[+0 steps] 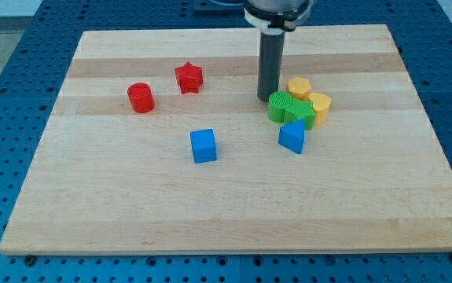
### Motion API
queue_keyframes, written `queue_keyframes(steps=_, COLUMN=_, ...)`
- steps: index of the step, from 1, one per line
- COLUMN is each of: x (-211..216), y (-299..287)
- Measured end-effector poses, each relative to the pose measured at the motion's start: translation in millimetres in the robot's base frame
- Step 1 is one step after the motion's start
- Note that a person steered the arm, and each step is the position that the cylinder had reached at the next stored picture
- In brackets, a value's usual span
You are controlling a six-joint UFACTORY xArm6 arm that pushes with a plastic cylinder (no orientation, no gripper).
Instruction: Place the blue triangle to the right of blue cube
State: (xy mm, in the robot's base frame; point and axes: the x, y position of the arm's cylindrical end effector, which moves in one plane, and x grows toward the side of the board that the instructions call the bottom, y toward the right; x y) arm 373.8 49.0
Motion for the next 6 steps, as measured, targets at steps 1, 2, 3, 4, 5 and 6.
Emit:
queue_keyframes(steps=1, x=0.1, y=-14.9)
queue_keyframes(steps=2, x=16.3, y=-23.3)
queue_keyframes(steps=3, x=52.5, y=-23.3)
queue_keyframes(steps=4, x=98.1, y=-23.3)
queue_keyframes(steps=5, x=141.9, y=-23.0)
queue_keyframes(steps=6, x=167.5, y=7.8)
